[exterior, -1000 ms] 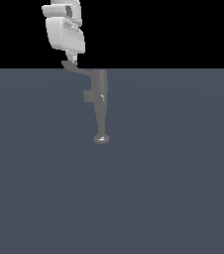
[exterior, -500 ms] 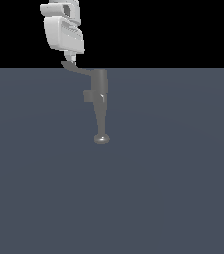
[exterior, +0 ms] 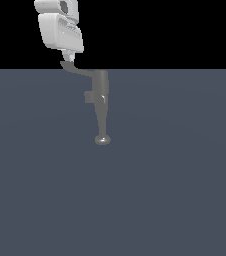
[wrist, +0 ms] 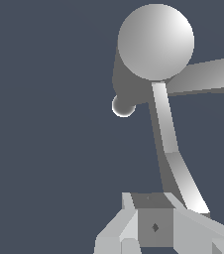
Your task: Turn on the faucet by rotating a designated handle.
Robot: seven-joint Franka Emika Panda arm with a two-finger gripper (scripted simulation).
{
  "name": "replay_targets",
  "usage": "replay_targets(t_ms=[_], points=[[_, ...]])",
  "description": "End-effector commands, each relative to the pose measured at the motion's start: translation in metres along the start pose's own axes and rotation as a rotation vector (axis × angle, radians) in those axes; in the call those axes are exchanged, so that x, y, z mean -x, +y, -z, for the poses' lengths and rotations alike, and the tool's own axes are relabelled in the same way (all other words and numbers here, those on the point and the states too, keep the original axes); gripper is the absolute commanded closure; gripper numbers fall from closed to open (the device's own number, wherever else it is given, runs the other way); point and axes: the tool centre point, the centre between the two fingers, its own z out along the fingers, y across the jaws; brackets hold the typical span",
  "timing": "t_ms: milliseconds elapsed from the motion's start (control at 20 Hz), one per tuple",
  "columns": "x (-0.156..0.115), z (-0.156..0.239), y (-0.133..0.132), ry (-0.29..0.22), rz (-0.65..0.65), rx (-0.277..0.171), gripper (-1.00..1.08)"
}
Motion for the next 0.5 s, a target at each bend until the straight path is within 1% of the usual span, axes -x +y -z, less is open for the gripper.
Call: replay_targets(t_ms=[0, 450], points=[[-0.001, -0.001, 0.008, 0.002, 0.0, 0.005, 1.08], [-0.002, -0.001, 0.028, 0.002, 0.0, 0.005, 1.08]])
